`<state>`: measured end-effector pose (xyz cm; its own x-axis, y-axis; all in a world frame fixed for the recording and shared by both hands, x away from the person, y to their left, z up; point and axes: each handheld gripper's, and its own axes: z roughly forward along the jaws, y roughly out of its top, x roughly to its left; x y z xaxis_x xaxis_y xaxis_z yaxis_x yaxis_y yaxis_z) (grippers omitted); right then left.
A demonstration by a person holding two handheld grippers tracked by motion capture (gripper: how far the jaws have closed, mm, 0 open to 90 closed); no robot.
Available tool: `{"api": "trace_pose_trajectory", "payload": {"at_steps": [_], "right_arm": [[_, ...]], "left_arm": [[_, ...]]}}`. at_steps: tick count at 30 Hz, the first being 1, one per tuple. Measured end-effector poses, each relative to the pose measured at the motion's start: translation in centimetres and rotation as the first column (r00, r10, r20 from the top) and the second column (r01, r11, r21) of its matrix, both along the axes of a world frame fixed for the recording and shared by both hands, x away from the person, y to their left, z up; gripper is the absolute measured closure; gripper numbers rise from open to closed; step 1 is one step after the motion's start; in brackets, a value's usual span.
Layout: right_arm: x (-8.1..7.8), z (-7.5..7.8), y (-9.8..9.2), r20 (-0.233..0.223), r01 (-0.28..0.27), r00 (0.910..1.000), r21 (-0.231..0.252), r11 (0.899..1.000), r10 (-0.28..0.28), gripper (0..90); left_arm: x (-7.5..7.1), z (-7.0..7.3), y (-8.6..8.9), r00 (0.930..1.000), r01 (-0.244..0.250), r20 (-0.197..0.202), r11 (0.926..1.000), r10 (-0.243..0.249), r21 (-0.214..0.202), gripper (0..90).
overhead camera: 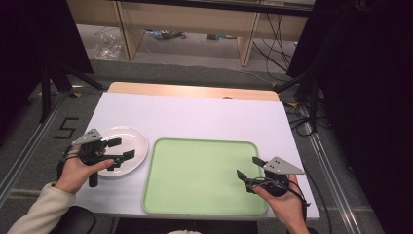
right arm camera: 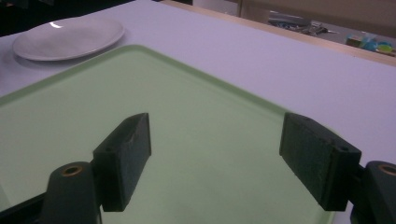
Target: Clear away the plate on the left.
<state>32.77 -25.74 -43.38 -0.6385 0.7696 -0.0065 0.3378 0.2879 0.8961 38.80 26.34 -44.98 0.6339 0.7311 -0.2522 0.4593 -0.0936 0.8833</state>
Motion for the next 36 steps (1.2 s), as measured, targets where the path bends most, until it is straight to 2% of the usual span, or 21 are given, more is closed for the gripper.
{"api": "trace_pose_trajectory", "payload": {"at_steps": [5,6,7,8,10,13,14,15,17,18,22,23,24,25,26,27,28,29,30,31,36], "right_arm": [[0.0,0.0,0.0,0.008,0.0,1.0,-0.003,1.0,0.0,25.8],[-0.1,0.1,0.1,-0.009,-0.001,1.0,-0.001,1.0,0.001,25.8],[0.0,0.1,0.0,0.007,-0.001,1.0,-0.006,1.0,0.001,25.8],[0.0,0.0,0.1,0.017,-0.004,0.9999,0.003,1.0,0.004,25.8],[0.0,0.0,0.1,0.012,-0.003,0.9999,-0.005,1.0,0.003,25.8],[0.0,0.0,0.1,0.016,-0.003,0.9999,0.003,1.0,0.003,25.8],[-0.1,0.0,0.1,-0.008,-0.001,1.0,0.002,1.0,0.001,25.8],[0.0,0.0,0.0,0.005,-0.002,1.0,-0.005,1.0,0.002,25.9],[0.0,0.0,0.1,0.008,-0.001,1.0,-0.004,1.0,0.001,25.9],[-0.1,0.0,0.2,-0.011,-0.005,0.9999,0.006,1.0,0.005,25.9],[-0.1,0.1,0.1,-0.019,-0.001,0.9998,-0.008,1.0,0.001,26.0],[-0.1,0.1,0.1,-0.019,-0.001,0.9998,-0.008,1.0,0.001,26.0],[-0.1,0.1,0.1,-0.002,0.002,1.0,-0.014,1.0,-0.002,26.0],[-0.1,0.1,0.1,-0.011,-0.002,0.9999,-0.011,1.0,0.002,26.0],[-0.1,0.1,0.1,-0.019,-0.002,0.9998,-0.01,1.0,0.001,26.0],[-0.1,0.1,0.1,-0.019,-0.002,0.9998,-0.01,1.0,0.001,26.0],[-0.1,0.1,0.1,-0.019,-0.001,0.9998,-0.01,1.0,0.001,26.0],[-0.1,0.1,0.1,-0.019,-0.002,0.9998,-0.01,1.0,0.002,26.0],[-0.1,0.1,0.1,-0.019,-0.002,0.9998,-0.012,1.0,0.002,26.0],[0.0,0.1,0.1,-0.003,0.0,1.0,-0.017,1.0,0.0,26.1],[0.0,0.1,0.1,-0.005,-0.001,1.0,-0.017,1.0,0.001,26.2]], "left_arm": [[0.1,0.1,0.6,0.9998,-0.019,-0.001,0.9998,0.019,-0.007,16.3],[0.1,0.2,0.8,0.9996,-0.027,-0.003,0.9996,0.027,-0.008,16.6],[0.2,0.1,1.1,0.9996,-0.027,-0.002,0.9995,0.027,-0.012,17.3],[0.1,0.2,1.3,0.9987,-0.05,-0.015,0.9986,0.049,-0.017,17.8],[0.2,0.2,1.6,0.998,-0.06,-0.019,0.998,0.06,-0.019,19.6],[0.6,0.1,3.2,0.9916,-0.123,-0.045,0.9921,0.121,-0.028,21.9],[0.6,0.1,3.2,0.9916,-0.123,-0.045,0.9921,0.121,-0.028,22.4],[0.9,-0.1,4.1,0.9859,-0.159,-0.058,0.9869,0.157,-0.026,23.0],[1.1,-0.4,5.2,0.9787,-0.194,-0.075,0.9805,0.191,-0.031,24.4],[1.2,-0.6,5.7,0.9743,-0.213,-0.081,0.9763,0.21,-0.035,24.8],[1.6,-1.2,7.9,0.9555,-0.279,-0.111,0.9594,0.273,-0.04,25.7],[1.6,-1.2,7.9,0.9555,-0.279,-0.111,0.9594,0.273,-0.04,25.9],[1.7,-1.5,8.7,0.9467,-0.3,-0.135,0.9532,0.293,-0.038,26.4],[1.7,-1.8,9.0,0.9429,-0.312,-0.139,0.949,0.303,-0.048,26.9],[1.8,-2.0,9.3,0.9395,-0.317,-0.15,0.9472,0.308,-0.044,27.1],[1.7,-2.0,9.6,0.9331,-0.322,-0.175,0.9464,0.314,-0.021,27.2],[1.8,-2.3,9.7,0.9298,-0.332,-0.179,0.9427,0.322,-0.032,27.2],[1.8,-2.5,10.0,0.9286,-0.333,-0.18,0.9426,0.324,-0.021,27.4],[1.8,-2.5,10.0,0.9217,-0.343,-0.198,0.9393,0.334,-0.013,27.9],[1.9,-2.7,10.1,0.9198,-0.351,-0.198,0.9356,0.339,-0.032,28.0],[2.1,-3.4,10.6,0.9003,-0.381,-0.244,0.9236,0.361,-0.041,31.1]]}}
